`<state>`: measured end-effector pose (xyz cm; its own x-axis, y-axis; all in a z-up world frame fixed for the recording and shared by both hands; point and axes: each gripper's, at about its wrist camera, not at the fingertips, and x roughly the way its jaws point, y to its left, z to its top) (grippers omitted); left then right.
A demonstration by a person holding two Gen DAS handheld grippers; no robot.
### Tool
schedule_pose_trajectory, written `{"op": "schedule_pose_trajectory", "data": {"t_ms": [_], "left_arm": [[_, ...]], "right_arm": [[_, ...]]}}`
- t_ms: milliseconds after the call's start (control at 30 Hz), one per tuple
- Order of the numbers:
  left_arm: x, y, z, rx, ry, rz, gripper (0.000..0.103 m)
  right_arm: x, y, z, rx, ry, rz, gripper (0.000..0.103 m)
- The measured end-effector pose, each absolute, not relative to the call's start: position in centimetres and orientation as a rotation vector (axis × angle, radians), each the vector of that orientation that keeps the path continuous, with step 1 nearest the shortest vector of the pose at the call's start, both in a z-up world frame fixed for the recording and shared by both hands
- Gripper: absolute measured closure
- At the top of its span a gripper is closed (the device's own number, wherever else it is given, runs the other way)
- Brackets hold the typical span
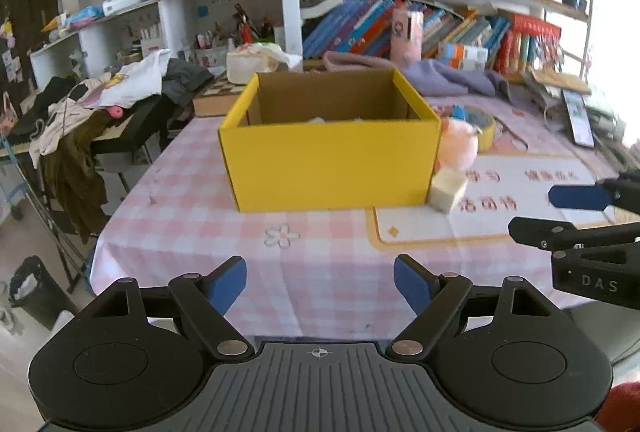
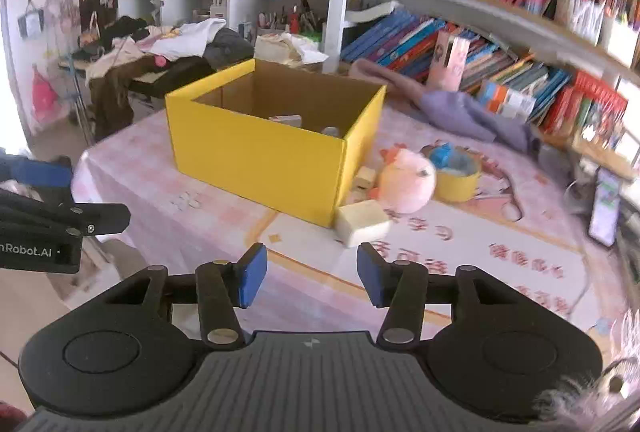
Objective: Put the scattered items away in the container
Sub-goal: 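Withdraw both open grippers back from the yellow box, then move the left gripper toward the white soap bar beside the box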
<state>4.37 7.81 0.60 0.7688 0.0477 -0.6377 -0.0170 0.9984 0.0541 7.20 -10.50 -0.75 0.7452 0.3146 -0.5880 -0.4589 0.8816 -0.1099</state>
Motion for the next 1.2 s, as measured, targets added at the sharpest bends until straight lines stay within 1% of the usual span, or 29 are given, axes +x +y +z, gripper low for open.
{"op": "schedule_pose_trajectory", "data": {"t_ms": [133,267,567,700,1200], "left_arm": [[4.3,6.4,-0.2,0.07,0.727,0.004,0.02],[4.3,4.9,-0.1,0.101,0.708,-0.044,0.02],[5.0,2.3,-0.2,0.15,0.696,-0.145,0.02],[5.1,1.8,-0.1,0.172,0.686,-0.169,0.02],[6.8,0.4,-0.4,0.173,0.699,-0.243,0.02]], "right_arm": [[6.1,-11.3,-1.6,-0.277,0.609,0.422,0.057],[5.5,-12.5,-1.8,-0.263,0.613,0.382,0.057],[5.0,-15.6,-2.2,-0.198,0.641,0.272,0.055],[5.1,-16.2,-2.2,-0.166,0.644,0.258,0.051],[7.0,-17.2,-1.8,-0.146,0.664,0.245,0.051]]}}
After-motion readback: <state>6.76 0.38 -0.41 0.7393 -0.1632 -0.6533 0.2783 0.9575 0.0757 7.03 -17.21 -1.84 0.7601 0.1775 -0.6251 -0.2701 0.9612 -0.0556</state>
